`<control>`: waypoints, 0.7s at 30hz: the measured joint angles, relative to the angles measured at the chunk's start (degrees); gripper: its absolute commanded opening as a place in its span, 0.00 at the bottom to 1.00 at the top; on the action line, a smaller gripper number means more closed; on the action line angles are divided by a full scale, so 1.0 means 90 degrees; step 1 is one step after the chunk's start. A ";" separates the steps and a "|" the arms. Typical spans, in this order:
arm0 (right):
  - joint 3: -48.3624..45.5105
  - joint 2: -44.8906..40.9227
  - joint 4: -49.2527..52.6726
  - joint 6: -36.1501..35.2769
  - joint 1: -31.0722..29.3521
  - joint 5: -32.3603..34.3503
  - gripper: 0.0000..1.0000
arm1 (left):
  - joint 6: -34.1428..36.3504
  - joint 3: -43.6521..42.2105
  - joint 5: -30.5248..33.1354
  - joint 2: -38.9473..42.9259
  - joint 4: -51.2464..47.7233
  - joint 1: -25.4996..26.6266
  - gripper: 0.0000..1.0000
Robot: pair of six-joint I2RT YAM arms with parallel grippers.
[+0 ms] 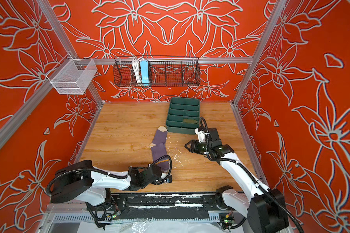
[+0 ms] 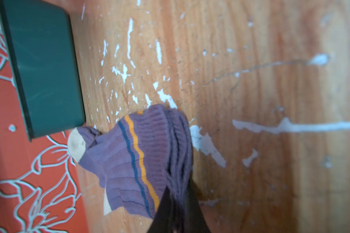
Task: Roll the socks
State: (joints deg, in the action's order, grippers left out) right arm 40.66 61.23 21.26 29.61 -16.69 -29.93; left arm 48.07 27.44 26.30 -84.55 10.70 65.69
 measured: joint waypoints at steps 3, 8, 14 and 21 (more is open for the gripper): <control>0.0000 -0.0085 0.0092 -0.0160 0.0000 0.0109 0.53 | -0.0051 0.0141 -0.0085 0.0002 -0.0296 -0.0078 0.00; -0.0007 -0.0323 0.0087 -0.0610 -0.0085 0.0483 0.54 | -0.0165 0.0680 -0.0852 0.0109 -0.1477 -0.0522 0.00; -0.0483 -0.0665 -0.0631 -0.1117 -0.0843 0.1059 0.59 | -0.0223 0.0903 -0.1749 0.0505 -0.2582 -0.1171 0.00; -0.0918 -0.0767 -0.1489 -0.2540 -0.2319 0.1600 0.59 | -0.0454 0.1234 -0.2820 0.0682 -0.3381 -0.1894 0.00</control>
State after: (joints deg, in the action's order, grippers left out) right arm 32.40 54.33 7.86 6.74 -37.56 -15.53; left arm 43.99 38.54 0.93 -78.41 -19.73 48.64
